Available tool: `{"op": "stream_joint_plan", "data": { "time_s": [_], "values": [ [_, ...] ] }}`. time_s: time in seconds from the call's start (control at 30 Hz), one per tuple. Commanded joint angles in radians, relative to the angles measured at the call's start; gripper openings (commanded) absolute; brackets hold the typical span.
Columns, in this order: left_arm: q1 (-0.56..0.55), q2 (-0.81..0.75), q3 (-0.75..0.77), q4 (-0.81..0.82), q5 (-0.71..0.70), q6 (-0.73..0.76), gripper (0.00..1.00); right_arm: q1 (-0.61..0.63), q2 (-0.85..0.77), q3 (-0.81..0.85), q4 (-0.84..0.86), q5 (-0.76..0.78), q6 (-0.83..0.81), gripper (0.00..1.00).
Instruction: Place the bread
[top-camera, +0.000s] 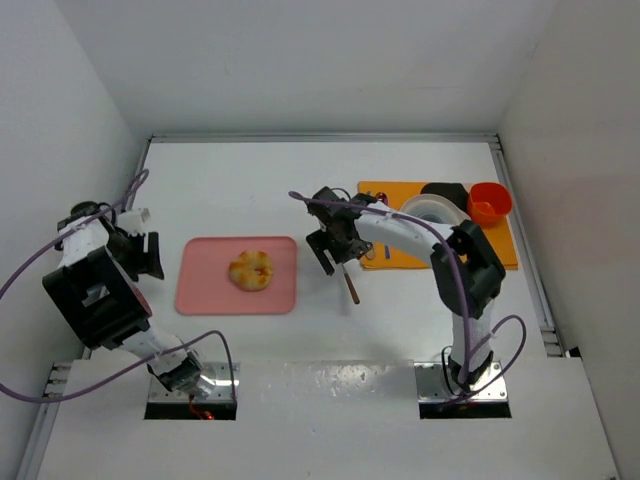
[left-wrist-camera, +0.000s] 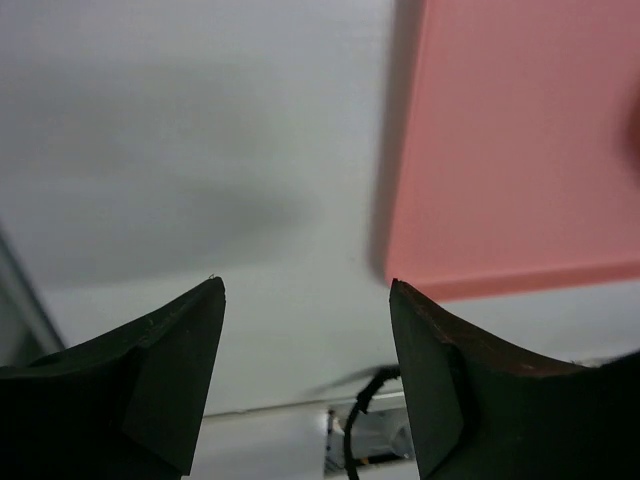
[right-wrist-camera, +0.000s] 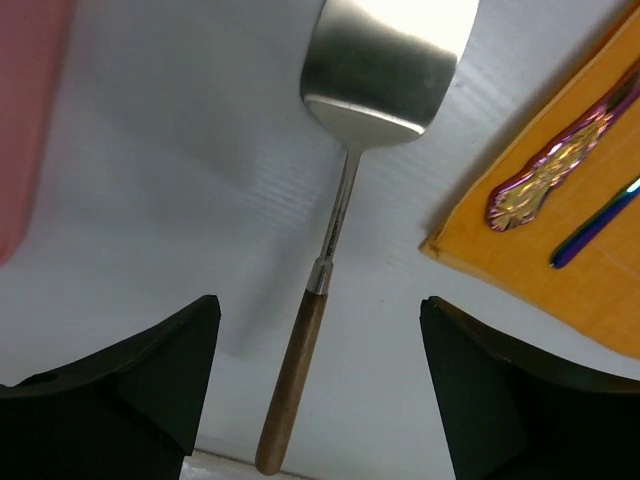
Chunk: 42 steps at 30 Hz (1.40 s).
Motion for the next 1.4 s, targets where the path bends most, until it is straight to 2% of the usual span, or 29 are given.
{"op": "stream_joint_plan", "data": {
  "time_s": [0.0, 0.27, 0.4, 0.47, 0.5, 0.6, 0.63, 1.0, 1.1, 1.13, 1.2, 1.37],
  "values": [
    [-0.02, 0.005, -0.019, -0.026, 0.047, -0.022, 0.72, 0.01, 0.032, 0.048, -0.092, -0.033, 0.036, 0.8],
    [-0.106, 0.096, -0.059, 0.044, 0.013, -0.057, 0.71, 0.004, 0.082, -0.059, -0.036, -0.062, 0.097, 0.71],
    [-0.129, 0.122, -0.068, 0.071, 0.004, -0.075, 0.7, -0.002, 0.094, -0.116, 0.023, -0.099, 0.113, 0.56],
    [-0.138, 0.131, -0.069, 0.081, 0.004, -0.075, 0.7, -0.003, 0.096, -0.119, 0.03, -0.109, 0.116, 0.5],
    [-0.15, 0.131, -0.069, 0.081, 0.004, -0.084, 0.7, -0.004, 0.095, -0.122, 0.033, -0.109, 0.117, 0.43],
    [-0.16, 0.14, -0.078, 0.092, -0.007, -0.094, 0.69, -0.002, 0.095, -0.122, 0.038, -0.099, 0.114, 0.31],
    [-0.172, 0.14, -0.078, 0.103, -0.017, -0.094, 0.69, -0.002, 0.095, -0.117, 0.038, -0.094, 0.11, 0.29],
    [-0.201, 0.149, -0.078, 0.103, -0.027, -0.112, 0.69, -0.004, 0.081, -0.093, -0.013, -0.054, 0.096, 0.28],
    [-0.201, 0.149, -0.078, 0.103, -0.036, -0.112, 0.68, -0.004, 0.065, -0.1, -0.001, -0.054, 0.099, 0.33],
    [-0.201, 0.149, -0.078, 0.103, -0.036, -0.112, 0.68, -0.002, 0.061, -0.1, 0.003, -0.054, 0.097, 0.41],
    [-0.201, 0.149, -0.078, 0.103, -0.036, -0.112, 0.68, -0.003, 0.052, -0.102, 0.006, -0.053, 0.094, 0.46],
    [-0.201, 0.149, -0.078, 0.103, -0.036, -0.112, 0.68, -0.003, -0.011, -0.177, 0.093, -0.048, 0.139, 0.43]
  ]
}}
